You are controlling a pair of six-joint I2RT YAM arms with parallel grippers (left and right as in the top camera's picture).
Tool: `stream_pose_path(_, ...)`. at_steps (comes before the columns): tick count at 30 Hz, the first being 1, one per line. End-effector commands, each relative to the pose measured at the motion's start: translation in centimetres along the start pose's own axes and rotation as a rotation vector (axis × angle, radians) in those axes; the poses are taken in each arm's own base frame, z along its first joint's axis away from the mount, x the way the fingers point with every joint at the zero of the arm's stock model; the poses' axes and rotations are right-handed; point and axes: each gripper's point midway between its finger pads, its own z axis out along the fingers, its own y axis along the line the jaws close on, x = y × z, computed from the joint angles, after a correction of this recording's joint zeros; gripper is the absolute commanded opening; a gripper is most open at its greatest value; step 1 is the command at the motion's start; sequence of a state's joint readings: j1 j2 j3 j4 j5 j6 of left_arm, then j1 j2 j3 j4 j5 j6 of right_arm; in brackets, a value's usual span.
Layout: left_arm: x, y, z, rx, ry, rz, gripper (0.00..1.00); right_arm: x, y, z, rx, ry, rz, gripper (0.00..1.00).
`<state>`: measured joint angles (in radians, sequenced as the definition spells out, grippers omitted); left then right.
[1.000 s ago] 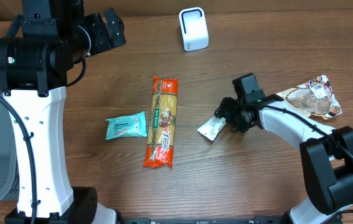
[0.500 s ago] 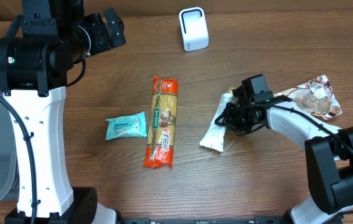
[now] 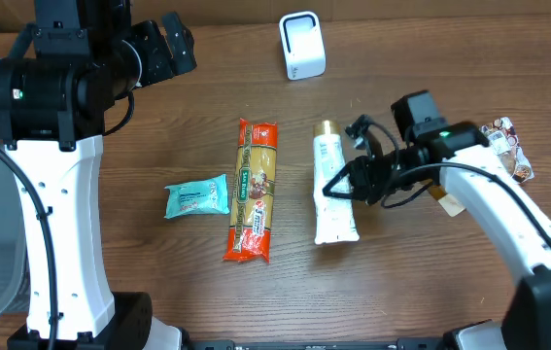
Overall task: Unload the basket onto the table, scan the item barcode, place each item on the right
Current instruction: 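Lift the Pantene tube upright with the right gripper, then carry the tube to the white scanner and hold it in front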
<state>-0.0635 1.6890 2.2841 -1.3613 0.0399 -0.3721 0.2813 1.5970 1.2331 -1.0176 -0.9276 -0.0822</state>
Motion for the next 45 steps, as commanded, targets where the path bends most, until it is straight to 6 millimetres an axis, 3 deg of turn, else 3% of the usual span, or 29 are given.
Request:
stream_pose_path(1, -0.3, 0.1, 0.1, -0.006, -0.007, -0.019, 1.0, -1.9, 5.8, -3.6, -0.062, -0.102, -0.221, 0.06)
stream_pose_path(5, -0.3, 0.1, 0.1, -0.006, -0.007, -0.019, 0.99, -2.1, 8.3, -5.2, -0.062, -0.144, -0.286, 0.04)
stream_pose_path(8, -0.3, 0.1, 0.1, -0.006, -0.007, -0.019, 0.99, -2.7, 7.8, -5.7, 0.052, -0.175, -0.213, 0.04)
stream_pose_path(10, -0.3, 0.1, 0.1, -0.006, -0.007, -0.019, 1.0, -3.9, 6.9, -6.5, 0.183, -0.22, -0.119, 0.03)
stream_pose_path(14, -0.3, 0.1, 0.1, -0.006, -0.007, -0.019, 0.99, -6.2, 8.4, -8.2, 0.249, -0.271, -0.135, 0.03)
stream_pose_path(17, -0.3, 0.1, 0.1, -0.006, -0.007, -0.019, 1.0, -9.4, 8.5, -9.9, 0.373, -0.337, -0.145, 0.03)
stream_pose_path(20, -0.3, 0.1, 0.1, -0.006, -0.007, -0.019, 1.0, -13.2, 6.9, -11.2, 0.576, -0.414, -0.167, 0.04)
stream_pose_path(24, -0.3, 0.1, 0.1, -0.006, -0.007, -0.019, 1.0, -18.6, 2.8, -11.8, 0.875, -0.549, -0.193, 0.04)
stream_pose_path(28, -0.3, 0.1, 0.1, -0.006, -0.007, -0.019, 1.0, -22.0, -0.9, -9.9, 1.033, -0.525, -0.311, 0.04)
stream_pose_path(30, -0.3, 0.1, 0.1, -0.006, -0.007, -0.019, 1.0, -23.9, -3.7, -8.2, 1.147, -0.423, -0.493, 0.04)
stream_pose_path(33, -0.3, 0.1, 0.1, -0.006, -0.007, -0.019, 1.0, -26.2, -6.6, -8.2, 1.329, -0.377, -0.617, 0.04)
stream_pose_path(37, -0.3, 0.1, 0.1, -0.006, -0.007, -0.019, 0.99, -29.2, -8.4, -9.1, 1.523, -0.42, -0.691, 0.04)
stream_pose_path(42, -0.3, 0.1, 0.1, -0.006, -0.007, -0.019, 1.0, -31.3, -10.5, -8.5, 1.673, -0.39, -0.791, 0.04)
stream_pose_path(45, -0.3, 0.1, 0.1, -0.006, -0.007, -0.019, 1.0, -32.4, -12.4, -7.0, 1.706, -0.402, -0.818, 0.04)
